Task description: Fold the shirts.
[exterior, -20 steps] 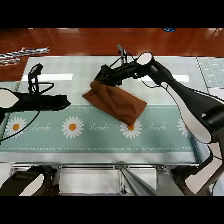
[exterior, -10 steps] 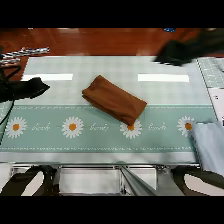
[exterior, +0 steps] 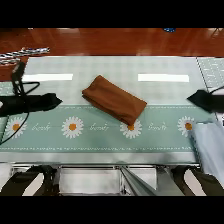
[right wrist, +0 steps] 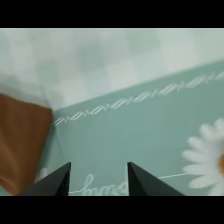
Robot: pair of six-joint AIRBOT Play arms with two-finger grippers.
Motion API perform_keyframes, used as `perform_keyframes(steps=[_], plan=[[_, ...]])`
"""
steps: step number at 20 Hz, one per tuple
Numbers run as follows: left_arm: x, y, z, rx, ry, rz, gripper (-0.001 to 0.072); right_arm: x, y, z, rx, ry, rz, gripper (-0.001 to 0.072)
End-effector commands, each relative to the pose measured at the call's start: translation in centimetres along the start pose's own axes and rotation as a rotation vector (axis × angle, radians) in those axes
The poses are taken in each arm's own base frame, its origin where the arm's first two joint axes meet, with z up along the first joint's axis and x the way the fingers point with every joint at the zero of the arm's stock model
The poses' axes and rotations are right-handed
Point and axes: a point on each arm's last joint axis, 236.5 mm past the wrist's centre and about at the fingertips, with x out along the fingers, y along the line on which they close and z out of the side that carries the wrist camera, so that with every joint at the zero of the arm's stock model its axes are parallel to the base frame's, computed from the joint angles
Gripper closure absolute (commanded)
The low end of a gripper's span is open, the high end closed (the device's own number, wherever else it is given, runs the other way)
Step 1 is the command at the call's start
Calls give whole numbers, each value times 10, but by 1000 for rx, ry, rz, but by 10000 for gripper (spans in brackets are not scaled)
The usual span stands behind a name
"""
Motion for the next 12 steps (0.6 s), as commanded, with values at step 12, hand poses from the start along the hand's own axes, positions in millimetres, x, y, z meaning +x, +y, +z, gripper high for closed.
perform_keyframes(steps=[12], plan=[[27,-5,-15,-44,15,-32,688,153,69,-117,304,349,256,304]])
